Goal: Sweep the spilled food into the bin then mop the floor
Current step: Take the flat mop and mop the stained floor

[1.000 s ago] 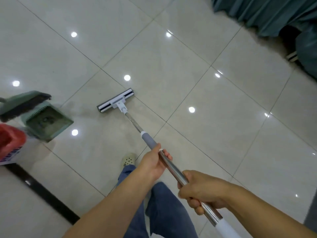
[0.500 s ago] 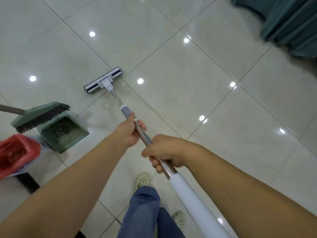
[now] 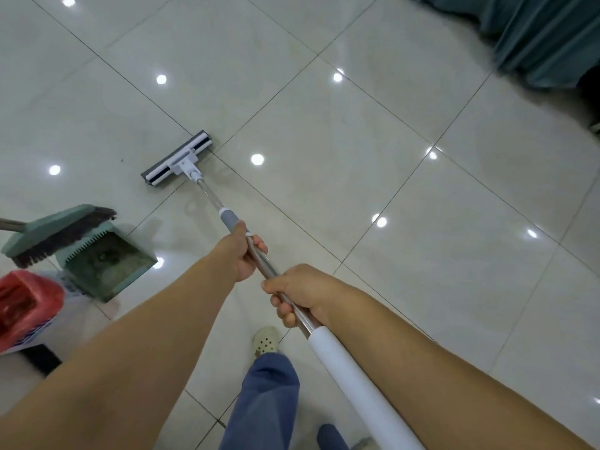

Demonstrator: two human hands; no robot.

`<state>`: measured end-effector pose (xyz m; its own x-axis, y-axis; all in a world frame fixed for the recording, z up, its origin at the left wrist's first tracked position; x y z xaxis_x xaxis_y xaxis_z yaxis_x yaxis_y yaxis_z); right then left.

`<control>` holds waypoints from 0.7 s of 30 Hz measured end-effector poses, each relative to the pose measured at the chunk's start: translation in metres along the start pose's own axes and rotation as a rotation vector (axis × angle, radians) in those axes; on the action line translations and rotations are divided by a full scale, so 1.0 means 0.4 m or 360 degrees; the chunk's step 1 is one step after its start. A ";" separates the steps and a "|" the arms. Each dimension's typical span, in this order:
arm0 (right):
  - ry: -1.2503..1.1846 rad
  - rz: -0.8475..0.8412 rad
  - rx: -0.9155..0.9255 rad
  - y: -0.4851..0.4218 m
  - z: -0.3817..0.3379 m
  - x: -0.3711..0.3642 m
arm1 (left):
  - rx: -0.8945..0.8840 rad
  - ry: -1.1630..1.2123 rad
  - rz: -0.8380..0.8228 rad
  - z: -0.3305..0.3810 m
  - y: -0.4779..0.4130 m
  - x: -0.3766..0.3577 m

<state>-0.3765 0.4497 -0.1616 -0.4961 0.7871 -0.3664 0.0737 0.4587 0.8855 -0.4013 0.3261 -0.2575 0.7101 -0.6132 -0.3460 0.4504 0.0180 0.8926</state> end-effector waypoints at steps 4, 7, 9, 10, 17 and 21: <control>0.0052 0.0043 -0.0027 0.114 0.169 0.102 | -0.0002 -0.0064 0.0003 -0.208 0.048 -0.052; 0.0041 0.0071 -0.0032 0.220 0.333 0.190 | 0.0081 -0.0092 -0.0016 -0.410 0.098 -0.097; -0.0004 0.0091 -0.0040 0.298 0.455 0.253 | 0.0108 -0.0127 -0.0023 -0.555 0.138 -0.134; -0.0025 0.0103 -0.0045 0.338 0.520 0.287 | 0.0117 -0.0148 -0.0021 -0.632 0.161 -0.155; -0.0226 0.0235 -0.0024 0.617 0.987 0.520 | 0.0253 -0.0426 -0.0040 -1.184 0.321 -0.306; -0.0284 0.0307 -0.0040 0.798 1.203 0.596 | 0.0396 -0.0524 -0.0149 -1.445 0.434 -0.372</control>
<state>-0.0549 0.9820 -0.1035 -0.3141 0.9203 -0.2330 0.1293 0.2846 0.9499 -0.1160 0.8770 -0.2181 0.4430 -0.8236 -0.3542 0.3318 -0.2164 0.9182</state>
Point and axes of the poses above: each hand's wrist, its own y-axis away from the middle knuckle, its own x-axis out of the back of the hand, z = x × y, the point moved 4 cm from there along -y, towards the middle knuckle, and after that the axes turned 11 degrees about -z, right-handed, at the moved point
